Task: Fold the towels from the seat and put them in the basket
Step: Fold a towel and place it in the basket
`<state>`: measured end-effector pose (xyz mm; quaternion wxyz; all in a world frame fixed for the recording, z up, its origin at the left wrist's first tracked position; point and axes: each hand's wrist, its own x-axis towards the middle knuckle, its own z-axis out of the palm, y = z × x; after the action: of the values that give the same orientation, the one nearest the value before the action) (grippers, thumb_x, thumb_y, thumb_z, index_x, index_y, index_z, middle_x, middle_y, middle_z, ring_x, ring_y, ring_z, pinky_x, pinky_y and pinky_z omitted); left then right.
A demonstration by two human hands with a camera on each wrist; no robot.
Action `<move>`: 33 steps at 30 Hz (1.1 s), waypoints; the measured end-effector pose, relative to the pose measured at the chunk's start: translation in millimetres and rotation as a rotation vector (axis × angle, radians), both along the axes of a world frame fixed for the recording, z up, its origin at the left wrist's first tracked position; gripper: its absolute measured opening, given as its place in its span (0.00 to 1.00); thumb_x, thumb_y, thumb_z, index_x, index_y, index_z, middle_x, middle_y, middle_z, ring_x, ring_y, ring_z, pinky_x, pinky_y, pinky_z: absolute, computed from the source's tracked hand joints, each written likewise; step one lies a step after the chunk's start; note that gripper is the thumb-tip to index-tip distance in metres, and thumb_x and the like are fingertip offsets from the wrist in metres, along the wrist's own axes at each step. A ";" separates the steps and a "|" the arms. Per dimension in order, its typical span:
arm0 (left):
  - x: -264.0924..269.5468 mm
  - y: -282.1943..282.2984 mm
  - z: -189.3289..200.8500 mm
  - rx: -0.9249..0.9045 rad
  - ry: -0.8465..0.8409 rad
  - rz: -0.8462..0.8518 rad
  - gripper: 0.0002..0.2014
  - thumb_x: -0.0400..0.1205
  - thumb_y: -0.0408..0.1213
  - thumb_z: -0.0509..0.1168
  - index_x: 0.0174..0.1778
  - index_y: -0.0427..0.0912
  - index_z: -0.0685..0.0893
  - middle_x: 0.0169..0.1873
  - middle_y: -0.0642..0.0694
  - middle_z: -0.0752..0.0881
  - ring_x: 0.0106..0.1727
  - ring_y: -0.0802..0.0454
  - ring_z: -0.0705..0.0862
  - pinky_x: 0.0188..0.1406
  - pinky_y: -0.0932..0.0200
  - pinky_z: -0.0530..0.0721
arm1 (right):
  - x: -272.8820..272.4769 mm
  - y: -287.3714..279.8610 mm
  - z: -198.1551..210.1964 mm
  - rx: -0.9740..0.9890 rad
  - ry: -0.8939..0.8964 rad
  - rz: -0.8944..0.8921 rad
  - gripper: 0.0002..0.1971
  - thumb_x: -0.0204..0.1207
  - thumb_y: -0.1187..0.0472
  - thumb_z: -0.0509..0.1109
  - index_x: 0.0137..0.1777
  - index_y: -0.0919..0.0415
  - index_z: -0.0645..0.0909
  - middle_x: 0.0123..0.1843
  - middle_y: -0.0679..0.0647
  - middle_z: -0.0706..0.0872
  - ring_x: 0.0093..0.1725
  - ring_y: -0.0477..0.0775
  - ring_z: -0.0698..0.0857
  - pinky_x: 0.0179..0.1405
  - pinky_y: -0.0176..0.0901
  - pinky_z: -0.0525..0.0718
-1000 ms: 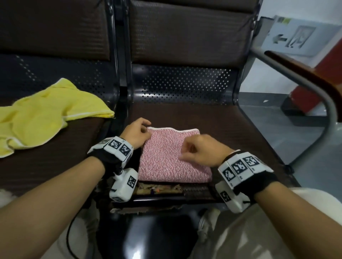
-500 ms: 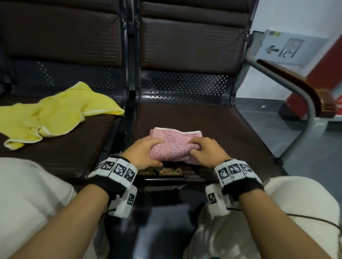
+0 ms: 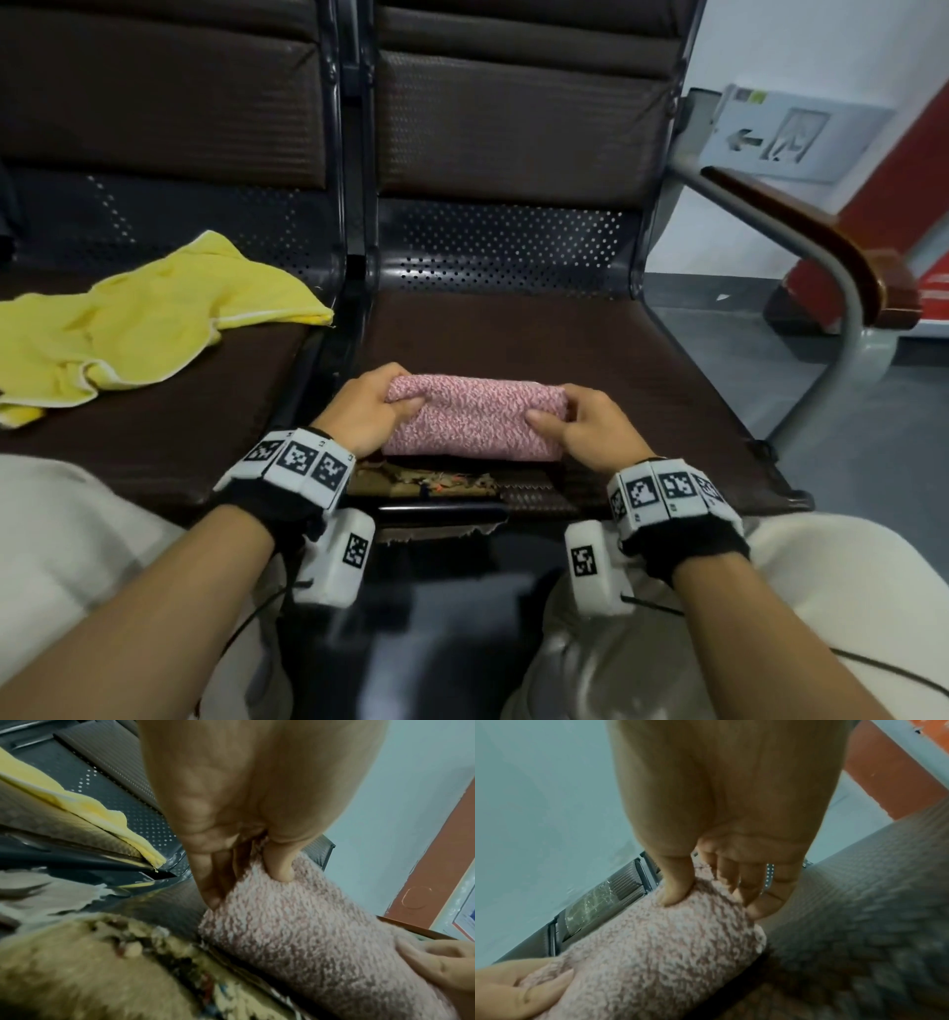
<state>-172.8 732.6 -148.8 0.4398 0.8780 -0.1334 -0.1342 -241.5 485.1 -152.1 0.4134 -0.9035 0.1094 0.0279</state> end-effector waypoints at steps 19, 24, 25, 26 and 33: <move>47.9 -26.5 8.6 0.679 0.053 -0.112 0.20 0.79 0.46 0.66 0.63 0.40 0.80 0.63 0.39 0.79 0.62 0.42 0.80 0.61 0.51 0.80 | 54.6 10.6 -1.0 -0.128 0.406 -0.059 0.33 0.79 0.37 0.60 0.67 0.67 0.74 0.63 0.63 0.81 0.65 0.62 0.80 0.55 0.44 0.73; 25.9 -30.6 54.1 0.467 -0.188 -0.446 0.45 0.74 0.47 0.73 0.82 0.52 0.54 0.82 0.48 0.53 0.82 0.49 0.52 0.81 0.50 0.54 | 21.6 17.2 36.8 0.257 0.011 0.050 0.20 0.77 0.53 0.70 0.61 0.62 0.68 0.49 0.50 0.81 0.49 0.47 0.83 0.48 0.44 0.83; 16.1 -35.2 69.4 0.381 -0.162 -0.510 0.50 0.72 0.51 0.74 0.83 0.55 0.48 0.83 0.51 0.50 0.83 0.53 0.49 0.81 0.52 0.51 | 11.6 17.6 48.7 0.270 -0.061 0.089 0.17 0.77 0.57 0.70 0.59 0.61 0.69 0.47 0.49 0.81 0.46 0.43 0.83 0.45 0.40 0.84; 6.3 -41.1 83.8 0.312 -0.128 -0.558 0.53 0.69 0.53 0.75 0.82 0.56 0.45 0.82 0.52 0.53 0.82 0.55 0.51 0.80 0.54 0.52 | 1.7 16.5 61.0 0.275 -0.132 0.120 0.15 0.77 0.60 0.71 0.58 0.61 0.69 0.47 0.48 0.81 0.44 0.40 0.83 0.43 0.35 0.84; -51.1 -97.1 148.4 0.020 -0.009 -0.618 0.30 0.65 0.52 0.78 0.63 0.53 0.80 0.55 0.54 0.88 0.55 0.57 0.87 0.61 0.51 0.83 | -77.9 -32.2 150.3 0.207 -0.462 0.027 0.08 0.76 0.62 0.71 0.49 0.54 0.74 0.45 0.52 0.83 0.43 0.43 0.83 0.45 0.39 0.81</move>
<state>-223.9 635.4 -0.4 0.3688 0.8007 -0.3948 -0.2589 -319.4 452.9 -1.8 0.5173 -0.8402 -0.0037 -0.1629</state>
